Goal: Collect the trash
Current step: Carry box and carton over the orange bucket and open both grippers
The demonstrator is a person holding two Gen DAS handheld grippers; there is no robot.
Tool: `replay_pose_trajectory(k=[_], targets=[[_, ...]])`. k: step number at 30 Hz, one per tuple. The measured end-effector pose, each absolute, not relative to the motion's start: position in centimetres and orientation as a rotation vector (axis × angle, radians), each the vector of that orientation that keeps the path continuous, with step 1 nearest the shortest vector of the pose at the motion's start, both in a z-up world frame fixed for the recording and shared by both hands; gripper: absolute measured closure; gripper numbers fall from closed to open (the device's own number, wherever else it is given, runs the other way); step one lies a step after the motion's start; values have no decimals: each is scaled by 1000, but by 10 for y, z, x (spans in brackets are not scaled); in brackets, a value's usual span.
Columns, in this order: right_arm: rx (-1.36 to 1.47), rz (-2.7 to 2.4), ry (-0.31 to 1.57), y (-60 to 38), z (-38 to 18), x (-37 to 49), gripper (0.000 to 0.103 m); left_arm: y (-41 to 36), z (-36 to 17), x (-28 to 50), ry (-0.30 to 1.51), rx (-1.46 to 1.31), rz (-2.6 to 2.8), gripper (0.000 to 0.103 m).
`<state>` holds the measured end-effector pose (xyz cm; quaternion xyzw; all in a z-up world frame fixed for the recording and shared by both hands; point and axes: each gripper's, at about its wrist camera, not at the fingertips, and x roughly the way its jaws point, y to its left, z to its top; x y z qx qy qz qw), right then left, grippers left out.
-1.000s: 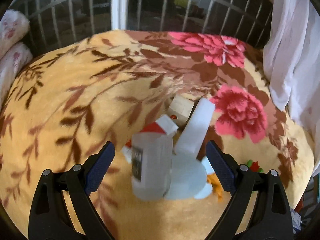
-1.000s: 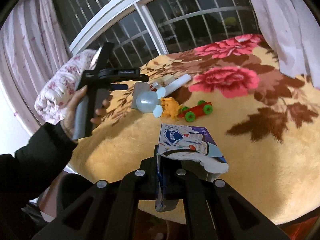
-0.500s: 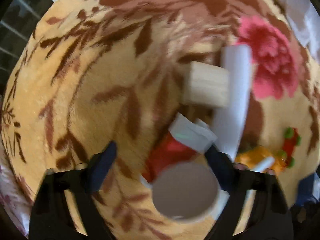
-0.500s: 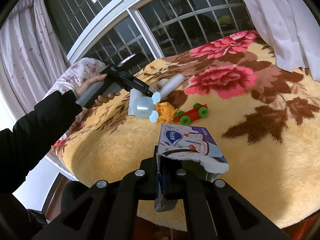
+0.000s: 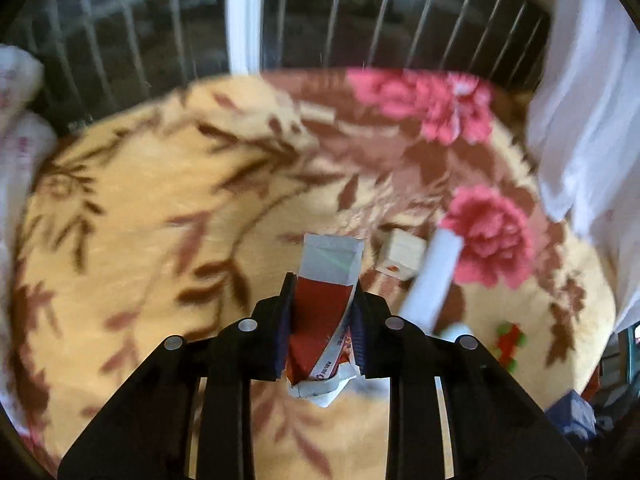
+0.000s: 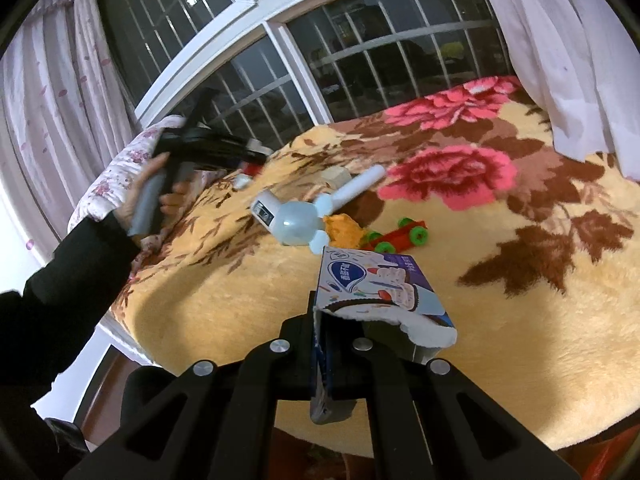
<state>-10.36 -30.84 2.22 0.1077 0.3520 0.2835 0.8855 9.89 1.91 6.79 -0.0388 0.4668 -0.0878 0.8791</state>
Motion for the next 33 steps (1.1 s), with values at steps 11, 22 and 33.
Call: replay_pose_trajectory(k=[11, 22, 33], targets=[[99, 677, 749, -258, 43, -179, 101, 5, 67, -136, 836, -57, -280, 79], [60, 721, 915, -233, -9, -244, 101, -19, -44, -245, 974, -55, -283, 79], [44, 696, 1136, -214, -92, -255, 101, -30, -140, -251, 1183, -52, -241, 79]])
